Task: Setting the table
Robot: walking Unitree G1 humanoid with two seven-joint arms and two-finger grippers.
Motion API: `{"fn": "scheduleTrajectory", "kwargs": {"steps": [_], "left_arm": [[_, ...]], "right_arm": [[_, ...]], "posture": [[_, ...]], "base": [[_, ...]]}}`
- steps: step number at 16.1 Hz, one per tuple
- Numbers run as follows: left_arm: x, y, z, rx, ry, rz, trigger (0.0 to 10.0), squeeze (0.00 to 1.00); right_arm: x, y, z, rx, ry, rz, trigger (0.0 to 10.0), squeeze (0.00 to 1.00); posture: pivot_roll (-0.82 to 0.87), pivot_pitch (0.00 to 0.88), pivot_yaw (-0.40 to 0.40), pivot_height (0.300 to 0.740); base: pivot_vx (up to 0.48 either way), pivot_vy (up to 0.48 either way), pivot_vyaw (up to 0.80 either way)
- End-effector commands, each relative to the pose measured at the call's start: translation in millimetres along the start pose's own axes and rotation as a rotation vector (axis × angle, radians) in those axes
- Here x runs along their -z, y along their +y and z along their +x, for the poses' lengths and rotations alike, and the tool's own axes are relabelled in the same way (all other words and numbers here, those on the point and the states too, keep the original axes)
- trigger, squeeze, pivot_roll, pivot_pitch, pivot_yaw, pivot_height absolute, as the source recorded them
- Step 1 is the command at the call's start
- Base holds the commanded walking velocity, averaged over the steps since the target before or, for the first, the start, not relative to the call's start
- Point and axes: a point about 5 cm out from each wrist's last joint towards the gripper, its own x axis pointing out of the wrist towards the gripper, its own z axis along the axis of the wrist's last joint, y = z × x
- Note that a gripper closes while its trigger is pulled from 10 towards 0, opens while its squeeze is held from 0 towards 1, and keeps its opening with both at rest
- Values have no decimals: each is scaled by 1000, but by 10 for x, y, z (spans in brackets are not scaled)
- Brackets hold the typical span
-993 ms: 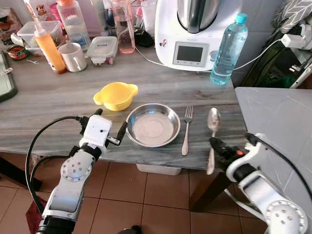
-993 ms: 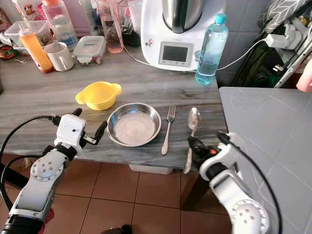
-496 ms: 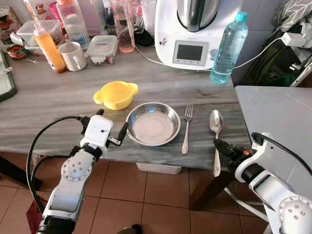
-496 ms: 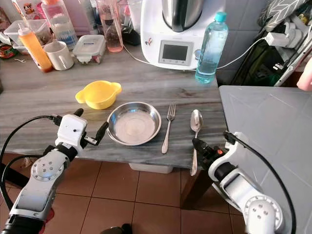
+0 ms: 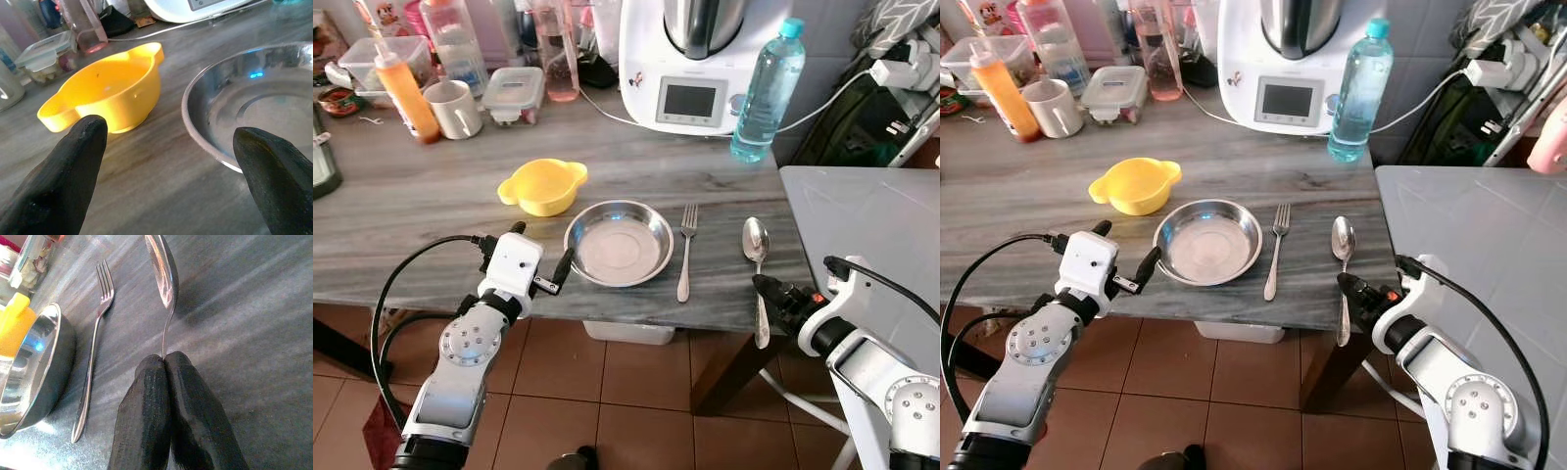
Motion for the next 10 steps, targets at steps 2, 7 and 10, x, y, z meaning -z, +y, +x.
{"fn": "scheduleTrajectory", "kwargs": {"steps": [2, 7, 10], "left_arm": [[-80, -23, 4, 34, -36, -22, 10000, 0], [-238, -35, 31, 214, -100, -80, 10000, 0], [-422, 54, 134, 337, -139, -114, 10000, 0]], "right_arm": [[-154, -31, 8, 29, -65, -54, 10000, 0], [-153, -32, 10, 23, -66, -72, 10000, 0], [-133, -36, 13, 19, -62, -76, 10000, 0]], "posture": [[128, 172, 37, 740], [127, 174, 37, 740], [128, 176, 39, 740]], "base": [[0, 0, 0], [0, 0, 0], [0, 0, 0]]}}
